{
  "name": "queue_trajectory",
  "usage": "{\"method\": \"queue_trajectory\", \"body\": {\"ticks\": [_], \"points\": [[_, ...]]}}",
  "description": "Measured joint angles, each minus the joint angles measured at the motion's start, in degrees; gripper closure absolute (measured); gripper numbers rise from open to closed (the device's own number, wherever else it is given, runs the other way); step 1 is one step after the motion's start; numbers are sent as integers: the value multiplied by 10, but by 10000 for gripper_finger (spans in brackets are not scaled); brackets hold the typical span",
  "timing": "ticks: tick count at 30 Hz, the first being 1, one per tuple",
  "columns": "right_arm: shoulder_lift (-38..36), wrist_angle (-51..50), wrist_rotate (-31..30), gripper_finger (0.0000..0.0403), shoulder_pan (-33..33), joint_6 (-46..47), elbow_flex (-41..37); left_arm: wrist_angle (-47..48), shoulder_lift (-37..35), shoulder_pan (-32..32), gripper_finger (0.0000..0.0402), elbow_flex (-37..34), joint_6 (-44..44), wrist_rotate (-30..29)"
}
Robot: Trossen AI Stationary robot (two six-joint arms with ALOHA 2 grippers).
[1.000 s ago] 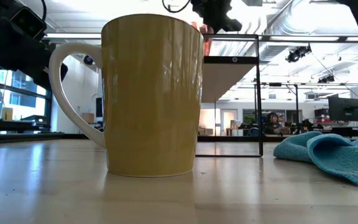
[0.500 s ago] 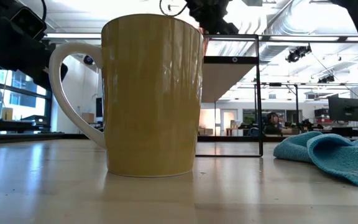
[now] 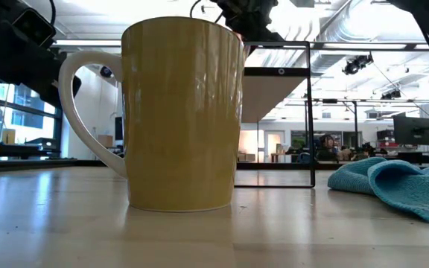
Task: Stack small to large cups/mugs on shelf
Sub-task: Put the red cup on the shelf
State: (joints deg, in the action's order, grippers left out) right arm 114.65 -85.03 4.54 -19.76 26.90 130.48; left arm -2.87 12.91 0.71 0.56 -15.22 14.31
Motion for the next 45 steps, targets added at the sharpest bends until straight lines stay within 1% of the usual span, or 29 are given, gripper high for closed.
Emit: {"method": "queue_trajectory", "body": {"ticks": [11, 18, 45], "points": [[0, 0, -1, 403, -1, -4, 1, 0, 0, 0, 334, 0, 0, 0], [1, -11, -12, 403, -1, -10, 45, 0, 0, 0, 334, 0, 0, 0], [7, -19, -9, 403, 7, 2, 43, 0, 1, 0, 334, 0, -2, 0]]}}
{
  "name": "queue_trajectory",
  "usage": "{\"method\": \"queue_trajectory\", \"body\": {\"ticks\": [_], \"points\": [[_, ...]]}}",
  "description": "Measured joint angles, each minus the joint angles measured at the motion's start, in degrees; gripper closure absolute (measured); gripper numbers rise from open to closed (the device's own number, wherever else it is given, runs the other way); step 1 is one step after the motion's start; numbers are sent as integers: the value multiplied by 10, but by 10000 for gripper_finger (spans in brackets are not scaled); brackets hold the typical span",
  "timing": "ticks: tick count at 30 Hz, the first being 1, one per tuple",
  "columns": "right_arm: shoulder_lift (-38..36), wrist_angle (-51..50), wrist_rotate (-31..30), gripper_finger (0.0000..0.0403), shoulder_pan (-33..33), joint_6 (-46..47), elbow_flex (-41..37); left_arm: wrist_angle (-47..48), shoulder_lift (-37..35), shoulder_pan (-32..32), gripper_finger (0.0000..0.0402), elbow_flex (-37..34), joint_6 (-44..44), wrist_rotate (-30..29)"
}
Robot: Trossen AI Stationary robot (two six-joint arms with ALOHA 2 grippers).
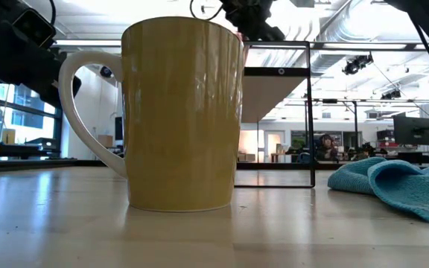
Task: Stack small to large cups/mugs on shelf
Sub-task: Put the red cup on the shelf
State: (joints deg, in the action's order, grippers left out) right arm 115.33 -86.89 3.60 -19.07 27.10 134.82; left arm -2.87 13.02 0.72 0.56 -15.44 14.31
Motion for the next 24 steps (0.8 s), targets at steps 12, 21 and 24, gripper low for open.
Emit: {"method": "queue_trajectory", "body": {"ticks": [12, 21, 24], "points": [[11, -5, 1, 403, 0, 0, -1, 0, 0, 0, 334, 0, 0, 0], [12, -4, 14, 403, 0, 0, 0, 0, 0, 0, 334, 0, 0, 0], [12, -2, 15, 399, 0, 1, 0, 0, 0, 0, 334, 0, 0, 0]]}}
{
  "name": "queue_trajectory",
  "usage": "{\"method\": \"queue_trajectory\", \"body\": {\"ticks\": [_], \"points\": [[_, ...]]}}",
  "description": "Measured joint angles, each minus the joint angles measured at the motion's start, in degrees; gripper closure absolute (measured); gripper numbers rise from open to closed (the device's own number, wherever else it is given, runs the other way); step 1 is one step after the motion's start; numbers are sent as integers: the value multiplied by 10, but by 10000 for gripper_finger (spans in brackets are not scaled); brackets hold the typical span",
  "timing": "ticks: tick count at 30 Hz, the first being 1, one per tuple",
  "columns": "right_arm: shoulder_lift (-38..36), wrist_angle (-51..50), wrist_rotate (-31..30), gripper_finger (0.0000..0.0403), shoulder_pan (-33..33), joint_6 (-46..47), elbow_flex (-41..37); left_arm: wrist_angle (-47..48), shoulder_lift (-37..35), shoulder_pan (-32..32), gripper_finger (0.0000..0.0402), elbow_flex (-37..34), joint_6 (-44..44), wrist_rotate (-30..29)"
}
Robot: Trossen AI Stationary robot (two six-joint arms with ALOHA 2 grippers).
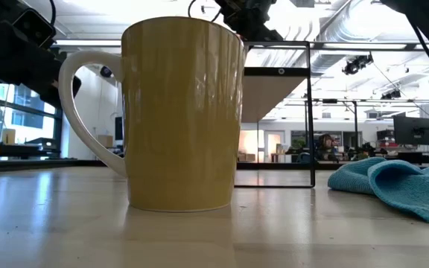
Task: Stack small to large cups/mugs on shelf
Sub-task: Put the red cup on the shelf, then put the yellow mug on the shelf
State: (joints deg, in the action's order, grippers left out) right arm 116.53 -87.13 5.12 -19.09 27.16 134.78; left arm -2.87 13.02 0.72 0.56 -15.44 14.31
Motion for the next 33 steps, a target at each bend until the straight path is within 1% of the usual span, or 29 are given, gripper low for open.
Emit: {"method": "queue_trajectory", "body": {"ticks": [10, 24, 33], "points": [[0, 0, 10, 356, 0, 4, 0, 0, 0, 0, 334, 0, 0, 0], [-1, 0, 12, 346, 0, -3, 2, 0, 0, 0, 334, 0, 0, 0], [-39, 10, 13, 295, 2, -2, 2, 0, 0, 0, 334, 0, -3, 5]]}}
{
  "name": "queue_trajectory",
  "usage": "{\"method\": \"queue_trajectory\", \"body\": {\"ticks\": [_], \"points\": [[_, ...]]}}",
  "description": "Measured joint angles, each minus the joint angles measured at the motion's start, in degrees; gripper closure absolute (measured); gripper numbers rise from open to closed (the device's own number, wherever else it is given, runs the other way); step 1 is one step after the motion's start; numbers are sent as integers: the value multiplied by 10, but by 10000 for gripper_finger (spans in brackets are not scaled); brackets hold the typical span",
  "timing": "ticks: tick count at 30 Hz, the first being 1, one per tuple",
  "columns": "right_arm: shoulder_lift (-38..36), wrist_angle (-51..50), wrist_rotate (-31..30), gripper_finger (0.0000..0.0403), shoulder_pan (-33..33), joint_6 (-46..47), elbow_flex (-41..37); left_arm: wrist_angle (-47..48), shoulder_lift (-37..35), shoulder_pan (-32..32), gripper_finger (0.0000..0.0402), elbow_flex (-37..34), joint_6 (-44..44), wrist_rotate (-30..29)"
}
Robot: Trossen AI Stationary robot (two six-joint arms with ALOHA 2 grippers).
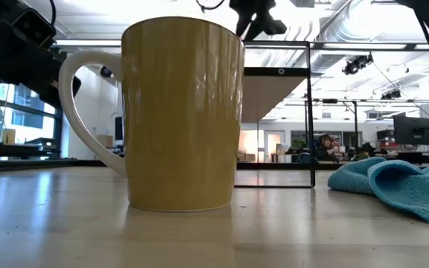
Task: Stack small to large cups/mugs on shelf
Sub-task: Put the yellow mug on the shelf
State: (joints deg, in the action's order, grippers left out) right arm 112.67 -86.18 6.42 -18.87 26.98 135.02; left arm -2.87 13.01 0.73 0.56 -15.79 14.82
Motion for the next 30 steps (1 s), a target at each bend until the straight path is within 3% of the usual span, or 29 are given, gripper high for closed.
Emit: {"method": "queue_trajectory", "body": {"ticks": [8, 18, 24, 30], "points": [[-34, -30, 1, 285, 57, -15, 0, -14, 0, 0, 334, 0, -57, 47], [-86, -38, -43, 285, 201, -4, 0, -185, 18, -1, 334, 0, -64, 82], [-88, -33, -97, 285, 307, 19, 0, -260, 85, -28, 335, 0, -57, 75], [-88, -32, -176, 285, 395, 54, 0, -318, 215, -105, 335, 44, -29, 13]]}}
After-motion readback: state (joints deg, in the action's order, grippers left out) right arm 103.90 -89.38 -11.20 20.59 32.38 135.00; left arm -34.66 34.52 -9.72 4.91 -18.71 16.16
